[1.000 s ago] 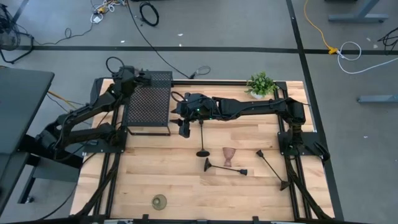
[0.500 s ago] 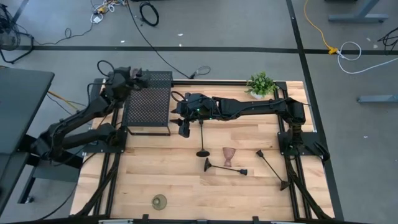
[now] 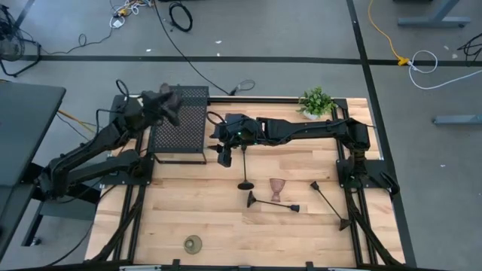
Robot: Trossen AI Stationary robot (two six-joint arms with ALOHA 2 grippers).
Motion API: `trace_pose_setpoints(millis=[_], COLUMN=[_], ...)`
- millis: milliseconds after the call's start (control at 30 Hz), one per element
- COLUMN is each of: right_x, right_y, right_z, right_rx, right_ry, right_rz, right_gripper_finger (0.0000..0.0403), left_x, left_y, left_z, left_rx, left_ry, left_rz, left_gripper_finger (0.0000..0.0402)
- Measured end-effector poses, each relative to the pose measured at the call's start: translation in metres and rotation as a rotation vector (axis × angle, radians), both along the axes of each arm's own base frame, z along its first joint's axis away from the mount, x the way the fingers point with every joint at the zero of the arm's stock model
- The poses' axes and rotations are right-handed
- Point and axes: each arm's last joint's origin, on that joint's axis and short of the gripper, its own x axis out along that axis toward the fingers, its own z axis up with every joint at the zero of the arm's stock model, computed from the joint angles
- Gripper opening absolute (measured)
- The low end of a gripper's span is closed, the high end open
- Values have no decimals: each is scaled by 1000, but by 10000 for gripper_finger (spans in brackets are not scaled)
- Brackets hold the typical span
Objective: Pick & Place candle stick holders
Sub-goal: Put the bottom right black candle holder on the shelf
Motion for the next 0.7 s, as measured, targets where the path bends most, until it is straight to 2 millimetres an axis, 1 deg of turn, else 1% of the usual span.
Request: trace_pose_setpoints(millis=[167, 333, 533, 700], right_x=[-6, -16, -24, -38], right_y=[2, 13, 31, 52], right_z=[-9, -20, -27, -35], right_rx=[35, 56, 122, 138], right_ry=[115, 269, 379, 532], right_rz=[-13, -5, 4, -34], right_gripper_finger=[176, 153, 133, 124], left_x=[0, -1, 1, 4], left_y=[-21, -39, -57, -68], left_z=[-2, -6, -12, -14], left_rx=[-59, -116, -177, -205], left_ry=[1, 16, 75, 92], left_rz=[-285, -524, -725, -821], left_gripper_finger=[259, 259, 259, 259])
